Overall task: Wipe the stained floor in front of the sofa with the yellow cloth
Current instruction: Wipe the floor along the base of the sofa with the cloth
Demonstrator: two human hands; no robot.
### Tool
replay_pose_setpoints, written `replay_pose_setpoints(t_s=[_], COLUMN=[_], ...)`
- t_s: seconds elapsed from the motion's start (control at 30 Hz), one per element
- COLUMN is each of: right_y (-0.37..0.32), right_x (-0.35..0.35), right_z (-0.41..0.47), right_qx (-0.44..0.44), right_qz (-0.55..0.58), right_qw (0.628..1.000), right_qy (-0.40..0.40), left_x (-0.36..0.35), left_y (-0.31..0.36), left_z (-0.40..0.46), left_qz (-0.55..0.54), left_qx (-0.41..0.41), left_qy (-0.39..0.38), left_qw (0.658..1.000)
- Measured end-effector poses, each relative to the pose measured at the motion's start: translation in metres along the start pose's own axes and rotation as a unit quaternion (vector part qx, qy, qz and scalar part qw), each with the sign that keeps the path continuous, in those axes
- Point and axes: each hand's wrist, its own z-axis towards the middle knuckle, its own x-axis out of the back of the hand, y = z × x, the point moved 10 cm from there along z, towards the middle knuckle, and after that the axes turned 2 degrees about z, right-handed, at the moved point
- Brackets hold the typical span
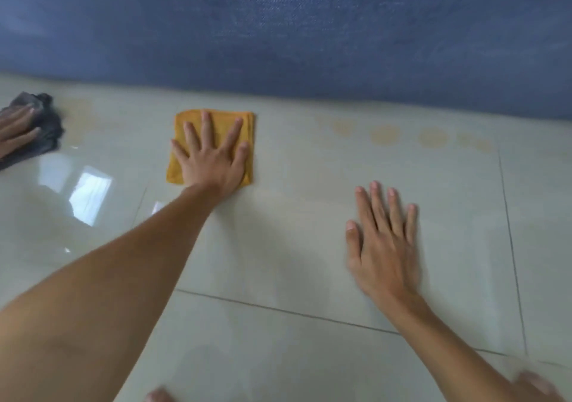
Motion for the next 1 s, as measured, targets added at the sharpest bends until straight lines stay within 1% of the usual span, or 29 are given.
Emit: replay_pose_setpoints(t_s=[0.07,0.13,0.2,0.23,0.3,0.33,0.37,0.43,0.5,0.57,0.63,0.73,0.8,0.87,0.93,1.0], right_y=[-0.001,-0.001,0.001,0.004,0.012,0.016,0.019,0.021,0.024,0.028,0.029,0.028,0.028,0.029,0.03,0.027], right_x=[0.0,0.002,0.005,0.008,0.017,0.021,0.023,0.027,0.024,0.017,0.009,0.003,0.003,0.004,0.004,0.004], right_z=[0.0,0.002,0.004,0.003,0.002,0.001,0.0,0.0,-0.003,-0.008,-0.013,-0.016,-0.016,-0.016,-0.016,-0.016], right_qx=[0.002,0.005,0.007,0.005,-0.014,-0.025,-0.034,-0.046,-0.057,-0.055,-0.05,-0.054,-0.054,-0.055,-0.055,-0.054], right_qz=[0.008,0.018,0.061,0.105,0.201,0.221,0.211,0.156,0.106,0.064,0.033,0.011,0.006,0.006,0.005,0.006], right_qw=[1.0,1.0,0.997,0.993,0.975,0.969,0.971,0.983,0.992,0.996,0.998,0.998,0.998,0.998,0.998,0.998], right_qy=[0.009,0.019,0.037,0.055,0.094,0.103,0.103,0.083,0.043,0.002,-0.023,-0.022,-0.014,-0.003,0.002,0.007], left_x=[0.002,0.002,-0.001,-0.005,-0.011,-0.014,-0.016,-0.02,-0.025,-0.026,-0.022,-0.015,-0.012,-0.006,0.0,0.002], left_y=[0.046,0.099,0.143,0.158,0.168,0.164,0.155,0.127,0.082,0.031,-0.014,-0.052,-0.06,-0.052,-0.026,0.013], left_z=[0.025,0.029,0.009,-0.009,-0.052,-0.077,-0.102,-0.15,-0.181,-0.19,-0.179,-0.143,-0.109,-0.071,-0.033,0.0], left_qz=[-0.009,-0.01,-0.002,0.0,0.001,0.0,-0.001,0.008,0.024,0.03,0.024,0.01,-0.001,-0.009,-0.018,-0.026], left_qx=[-0.026,-0.073,-0.123,-0.147,-0.182,-0.192,-0.202,-0.214,-0.199,-0.155,-0.095,-0.017,0.023,0.054,0.061,0.042], left_qy=[-0.005,-0.009,-0.012,-0.013,-0.015,-0.013,-0.01,-0.003,-0.001,0.001,0.004,0.011,0.006,0.004,0.007,0.004], left_qw=[1.0,0.997,0.992,0.989,0.983,0.981,0.979,0.977,0.98,0.987,0.995,1.0,1.0,0.998,0.998,0.999])
